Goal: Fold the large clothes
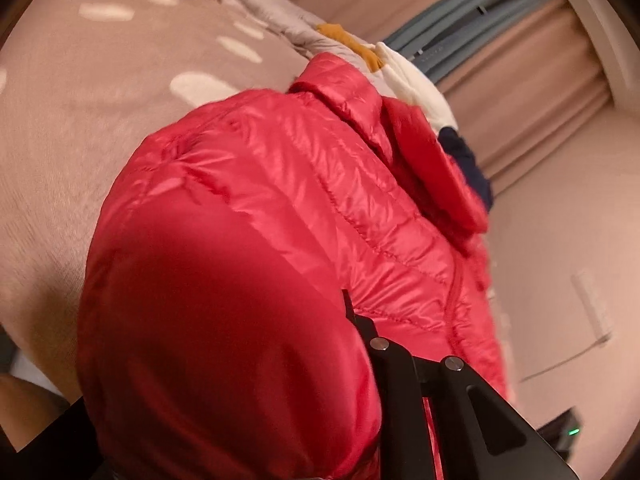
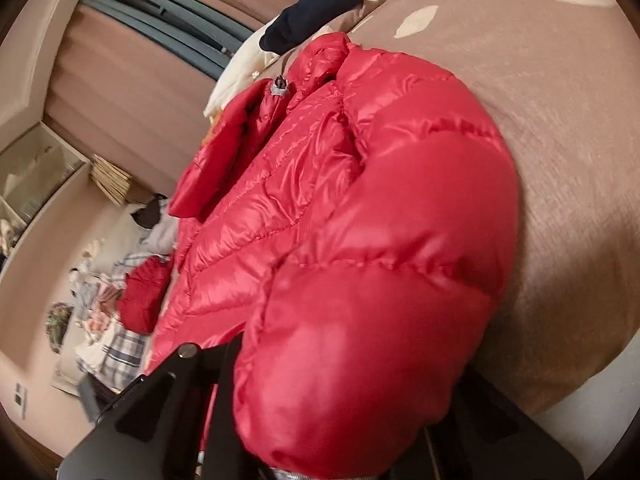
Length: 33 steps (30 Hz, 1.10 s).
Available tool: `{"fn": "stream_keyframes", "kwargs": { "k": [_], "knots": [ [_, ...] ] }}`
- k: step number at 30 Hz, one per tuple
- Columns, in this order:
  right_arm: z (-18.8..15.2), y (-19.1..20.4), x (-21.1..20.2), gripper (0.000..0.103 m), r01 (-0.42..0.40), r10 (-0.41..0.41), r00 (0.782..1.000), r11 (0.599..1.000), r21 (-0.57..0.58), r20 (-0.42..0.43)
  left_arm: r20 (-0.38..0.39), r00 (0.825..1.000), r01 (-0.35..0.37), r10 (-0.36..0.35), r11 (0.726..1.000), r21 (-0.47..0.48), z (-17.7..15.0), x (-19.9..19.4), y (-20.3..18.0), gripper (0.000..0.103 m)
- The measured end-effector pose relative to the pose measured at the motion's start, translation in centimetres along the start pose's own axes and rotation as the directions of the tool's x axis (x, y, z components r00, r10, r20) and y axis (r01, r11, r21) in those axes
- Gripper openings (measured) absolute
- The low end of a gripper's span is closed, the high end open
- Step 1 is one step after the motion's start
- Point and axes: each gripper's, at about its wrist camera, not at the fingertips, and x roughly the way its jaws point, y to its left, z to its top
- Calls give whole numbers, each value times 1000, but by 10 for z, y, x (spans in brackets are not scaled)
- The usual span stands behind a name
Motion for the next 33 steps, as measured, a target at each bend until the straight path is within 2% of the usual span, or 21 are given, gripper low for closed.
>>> {"fn": "stream_keyframes", "kwargs": {
  "k": [2,4,6,8,12,16,20,24,27,33],
  "knots": [
    [3,2,0,6,9,-9,1000,1000,13,-18,-10,998,-56,57,998,27,5,0,-7,17],
    [8,10,-4,11,58,-58,998,998,6,-26,8,992,-123,122,990,62,7,-11,-14,17],
    [9,33,-20,11,132,-128,991,982,-137,32,75,986,-158,150,981,109,11,-26,-27,17],
    [12,51,-35,11,133,-116,990,965,-228,85,124,978,-184,166,970,156,16,-41,-41,16],
    [29,68,-67,11,47,-18,990,977,-208,138,183,975,-164,127,965,205,26,-71,-62,15],
    [38,88,-102,11,14,38,980,967,-255,197,258,962,-155,88,954,255,32,-108,-87,15],
    [41,116,-138,14,-31,114,959,952,-304,258,326,945,-116,20,954,277,38,-152,-105,15],
    [36,136,-166,16,-62,181,936,929,-366,301,376,927,-106,-15,948,301,41,-169,-116,15],
    [39,144,-168,18,-41,173,933,922,-386,315,362,932,-94,-19,952,293,46,-162,-117,15],
    [59,148,-142,18,-11,105,958,944,-331,267,308,950,-152,51,937,315,72,-131,-127,15]
  ]
}}
